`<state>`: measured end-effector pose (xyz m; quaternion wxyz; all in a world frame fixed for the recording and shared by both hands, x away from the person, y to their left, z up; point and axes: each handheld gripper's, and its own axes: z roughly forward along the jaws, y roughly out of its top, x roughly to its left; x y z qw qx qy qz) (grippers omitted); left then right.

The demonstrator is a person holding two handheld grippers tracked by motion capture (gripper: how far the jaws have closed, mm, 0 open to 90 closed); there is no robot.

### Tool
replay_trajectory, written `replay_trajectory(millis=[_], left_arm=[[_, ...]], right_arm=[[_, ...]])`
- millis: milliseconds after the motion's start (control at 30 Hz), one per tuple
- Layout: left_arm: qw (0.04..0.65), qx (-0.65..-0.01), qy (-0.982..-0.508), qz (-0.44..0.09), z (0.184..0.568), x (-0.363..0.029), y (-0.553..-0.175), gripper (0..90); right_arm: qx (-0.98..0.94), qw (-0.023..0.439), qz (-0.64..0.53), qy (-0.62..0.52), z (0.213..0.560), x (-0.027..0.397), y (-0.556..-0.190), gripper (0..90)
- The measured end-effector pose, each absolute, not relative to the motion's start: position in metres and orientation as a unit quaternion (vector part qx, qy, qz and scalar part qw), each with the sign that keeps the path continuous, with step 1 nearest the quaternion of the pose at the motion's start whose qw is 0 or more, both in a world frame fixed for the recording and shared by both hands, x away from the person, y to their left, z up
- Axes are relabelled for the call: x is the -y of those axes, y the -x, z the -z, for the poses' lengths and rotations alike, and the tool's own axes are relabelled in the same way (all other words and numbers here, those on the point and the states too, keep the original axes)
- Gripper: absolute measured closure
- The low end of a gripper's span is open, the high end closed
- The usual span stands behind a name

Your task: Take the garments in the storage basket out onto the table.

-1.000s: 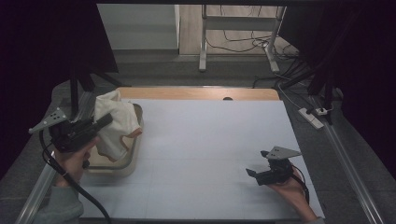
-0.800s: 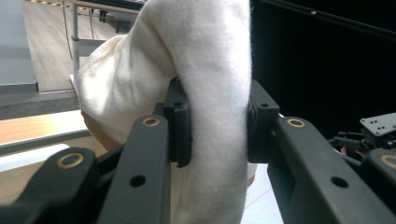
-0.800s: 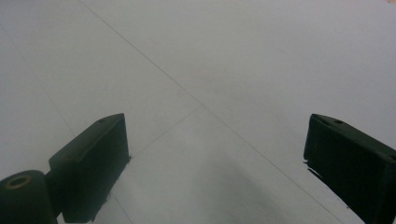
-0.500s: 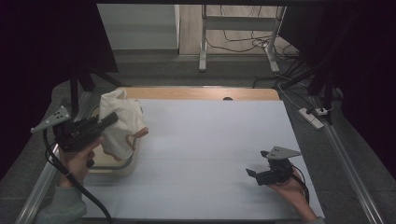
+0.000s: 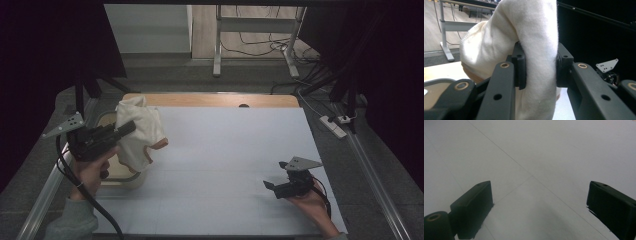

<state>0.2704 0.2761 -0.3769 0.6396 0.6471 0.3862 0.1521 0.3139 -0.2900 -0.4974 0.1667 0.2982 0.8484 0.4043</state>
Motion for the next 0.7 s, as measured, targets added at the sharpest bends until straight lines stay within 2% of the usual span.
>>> replay_trajectory(millis=[300, 433, 700], left_arm=[[0.635, -0.381, -0.657, -0.142, 0.379, -0.265, -0.276, 67.6], [0.643, -0.373, -0.658, -0.120, 0.381, -0.259, -0.280, 67.5], [0.633, -0.366, -0.671, -0.119, 0.382, -0.245, -0.285, 67.5]], right_arm=[[-0.848, 0.166, -0.405, -0.298, 0.497, 0.290, -0.314, 6.7], [-0.849, 0.166, -0.404, -0.299, 0.497, 0.290, -0.314, 6.7], [-0.848, 0.165, -0.405, -0.298, 0.497, 0.290, -0.314, 6.7]])
